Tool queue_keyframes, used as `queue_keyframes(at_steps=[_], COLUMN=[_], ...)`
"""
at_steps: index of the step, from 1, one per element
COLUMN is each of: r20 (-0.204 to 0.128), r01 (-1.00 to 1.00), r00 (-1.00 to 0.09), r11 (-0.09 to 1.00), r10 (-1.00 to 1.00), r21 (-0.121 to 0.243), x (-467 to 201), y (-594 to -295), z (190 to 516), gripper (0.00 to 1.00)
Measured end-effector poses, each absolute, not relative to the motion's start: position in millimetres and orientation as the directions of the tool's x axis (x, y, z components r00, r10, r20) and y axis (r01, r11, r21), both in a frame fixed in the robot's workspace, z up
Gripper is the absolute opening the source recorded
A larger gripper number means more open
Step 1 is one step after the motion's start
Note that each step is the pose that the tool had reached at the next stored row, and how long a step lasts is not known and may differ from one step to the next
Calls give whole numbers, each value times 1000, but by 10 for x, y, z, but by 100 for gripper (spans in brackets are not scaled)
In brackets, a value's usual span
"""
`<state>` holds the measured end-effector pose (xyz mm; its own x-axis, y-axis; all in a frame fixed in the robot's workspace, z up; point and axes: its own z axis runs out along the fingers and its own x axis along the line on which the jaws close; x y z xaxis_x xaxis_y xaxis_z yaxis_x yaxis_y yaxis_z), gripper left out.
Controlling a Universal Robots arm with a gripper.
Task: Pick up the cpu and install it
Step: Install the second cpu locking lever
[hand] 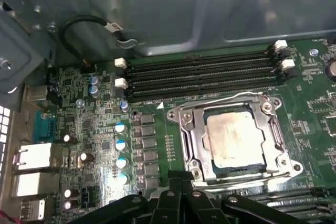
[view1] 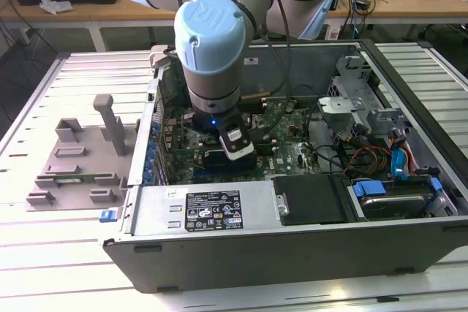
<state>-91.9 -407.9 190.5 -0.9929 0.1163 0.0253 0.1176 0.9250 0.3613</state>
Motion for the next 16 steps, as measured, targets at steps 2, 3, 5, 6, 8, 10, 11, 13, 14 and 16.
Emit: queue_keyframes(at_steps=[2, 3, 5, 6, 8, 10, 11, 13, 14, 16], r20=[25, 25, 24, 23, 20, 17, 17, 18, 19, 21], r01=[118, 118, 117, 118, 118, 120, 120, 120, 120, 121], r00=[-993, -993, -993, -993, -993, -993, -993, -993, -993, -993], r11=[926, 926, 929, 934, 942, 963, 963, 963, 963, 963], r10=[116, 116, 117, 117, 117, 119, 119, 119, 119, 119], r21=[360, 359, 352, 337, 315, 243, 241, 241, 240, 240], x=[-920, -921, -919, -921, -920, -919, -905, -768, -732, -647], y=[-4056, -4041, -4030, -4036, -4032, -4032, -4032, -4031, -4032, -4032], z=[1906, 1906, 1903, 1952, 2222, 2291, 2290, 2288, 2289, 2288], gripper=[11, 11, 11, 11, 11, 11, 11, 11, 11, 11])
